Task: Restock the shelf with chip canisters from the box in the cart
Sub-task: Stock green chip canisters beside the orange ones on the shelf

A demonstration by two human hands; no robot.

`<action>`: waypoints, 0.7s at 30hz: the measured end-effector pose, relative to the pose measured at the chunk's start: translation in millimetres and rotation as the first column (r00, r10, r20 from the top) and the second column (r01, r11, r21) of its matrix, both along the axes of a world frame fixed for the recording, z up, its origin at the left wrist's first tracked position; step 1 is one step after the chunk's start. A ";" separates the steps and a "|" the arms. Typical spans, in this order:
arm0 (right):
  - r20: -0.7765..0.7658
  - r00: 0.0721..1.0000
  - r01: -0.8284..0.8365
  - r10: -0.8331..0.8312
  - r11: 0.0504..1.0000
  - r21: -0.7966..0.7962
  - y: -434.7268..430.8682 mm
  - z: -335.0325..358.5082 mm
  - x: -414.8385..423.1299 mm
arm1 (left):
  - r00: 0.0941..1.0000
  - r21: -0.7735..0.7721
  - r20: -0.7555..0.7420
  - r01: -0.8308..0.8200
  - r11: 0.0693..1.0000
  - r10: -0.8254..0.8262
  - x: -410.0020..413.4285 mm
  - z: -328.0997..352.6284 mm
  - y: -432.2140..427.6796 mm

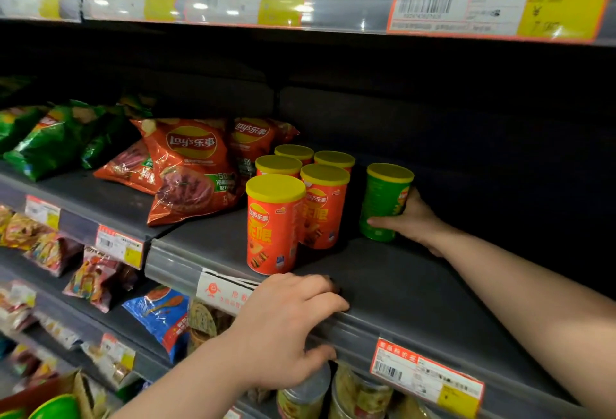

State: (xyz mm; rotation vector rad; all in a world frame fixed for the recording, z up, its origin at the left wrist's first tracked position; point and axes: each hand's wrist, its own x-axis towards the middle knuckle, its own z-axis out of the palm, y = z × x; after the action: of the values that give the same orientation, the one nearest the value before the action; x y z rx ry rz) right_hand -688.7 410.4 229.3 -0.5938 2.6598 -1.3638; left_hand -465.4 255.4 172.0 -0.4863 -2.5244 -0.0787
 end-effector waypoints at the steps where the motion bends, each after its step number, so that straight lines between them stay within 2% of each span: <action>1: 0.013 1.000 -0.021 0.021 1.000 0.006 0.1 -0.3 -0.7 | 1.000 0.011 0.004 -0.002 1.000 0.002 0.3 0.1 0.7; 4: 0.029 0.998 -0.063 0.062 0.997 0.050 4.0 1.5 -3.5 | 1.000 0.043 0.014 -0.014 0.999 0.013 0.5 0.5 2.4; 8: -0.010 0.999 0.034 -0.035 0.999 -0.010 1.6 -3.7 -6.1 | 0.999 0.054 0.046 -0.024 0.998 0.021 2.1 1.8 3.9; 10: 0.015 1.000 0.025 -0.025 1.000 -0.017 0.5 -6.2 -9.0 | 0.998 0.055 0.056 -0.030 0.998 0.027 2.4 2.3 4.7; 14: 0.025 1.000 -0.006 0.006 1.000 0.008 2.3 -5.1 -11.2 | 0.997 0.054 0.059 -0.043 0.998 0.040 2.0 2.3 4.8; 21: -0.040 0.997 0.069 -0.067 0.997 0.043 -5.9 -5.4 -10.0 | 0.998 0.077 0.054 -0.034 0.996 0.030 2.0 2.6 5.7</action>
State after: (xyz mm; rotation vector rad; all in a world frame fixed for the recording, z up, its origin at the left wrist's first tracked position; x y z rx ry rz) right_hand -698.7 404.5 223.9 -0.5350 2.7569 -1.3185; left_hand -463.3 261.1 174.6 -0.4177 -2.5685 -0.1793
